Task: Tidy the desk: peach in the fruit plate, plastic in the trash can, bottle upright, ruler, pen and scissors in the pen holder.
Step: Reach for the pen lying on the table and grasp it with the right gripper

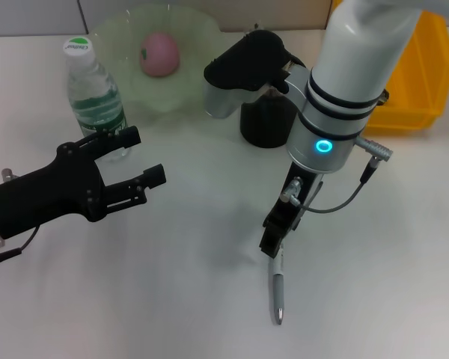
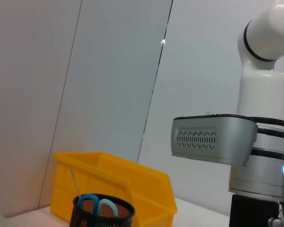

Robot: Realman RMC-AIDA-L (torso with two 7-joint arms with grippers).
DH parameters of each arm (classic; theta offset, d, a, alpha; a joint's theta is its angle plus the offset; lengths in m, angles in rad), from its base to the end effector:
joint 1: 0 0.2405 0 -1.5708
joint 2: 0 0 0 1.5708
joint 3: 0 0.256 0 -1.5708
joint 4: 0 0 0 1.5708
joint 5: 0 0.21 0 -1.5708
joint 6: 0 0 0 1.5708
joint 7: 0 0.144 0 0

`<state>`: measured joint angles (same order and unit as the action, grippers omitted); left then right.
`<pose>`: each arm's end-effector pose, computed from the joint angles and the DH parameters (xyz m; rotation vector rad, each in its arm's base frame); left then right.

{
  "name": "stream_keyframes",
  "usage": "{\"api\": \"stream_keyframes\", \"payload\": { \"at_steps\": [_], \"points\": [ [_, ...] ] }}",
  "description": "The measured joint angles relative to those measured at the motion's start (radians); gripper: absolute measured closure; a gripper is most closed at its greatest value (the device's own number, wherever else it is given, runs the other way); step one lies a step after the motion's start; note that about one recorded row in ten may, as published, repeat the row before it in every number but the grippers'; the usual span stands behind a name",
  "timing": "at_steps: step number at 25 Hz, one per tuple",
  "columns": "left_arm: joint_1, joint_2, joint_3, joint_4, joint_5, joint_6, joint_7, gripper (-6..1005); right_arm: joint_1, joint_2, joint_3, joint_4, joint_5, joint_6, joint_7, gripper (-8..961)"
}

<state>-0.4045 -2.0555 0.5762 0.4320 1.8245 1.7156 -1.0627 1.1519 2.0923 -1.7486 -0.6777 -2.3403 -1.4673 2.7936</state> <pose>-0.2892 0.2773 0.0024 -2.5322 -0.5301 -1.0615 0.1110 0.3578 -0.1029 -2.7168 0.9725 -0.9685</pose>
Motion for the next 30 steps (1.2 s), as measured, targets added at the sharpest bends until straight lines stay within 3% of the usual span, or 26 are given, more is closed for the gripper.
{"api": "stream_keyframes", "payload": {
  "at_steps": [9, 30],
  "points": [
    [0.004, 0.000, 0.002, 0.003, 0.004, -0.003, 0.004, 170, -0.002, 0.000, -0.093, -0.002, 0.025, 0.022, 0.019, 353],
    [-0.002, 0.000, 0.006, 0.005, 0.004, -0.002, 0.003, 170, 0.006, 0.000, -0.149, -0.006, 0.069, 0.065, 0.027, 355]
  ]
}}
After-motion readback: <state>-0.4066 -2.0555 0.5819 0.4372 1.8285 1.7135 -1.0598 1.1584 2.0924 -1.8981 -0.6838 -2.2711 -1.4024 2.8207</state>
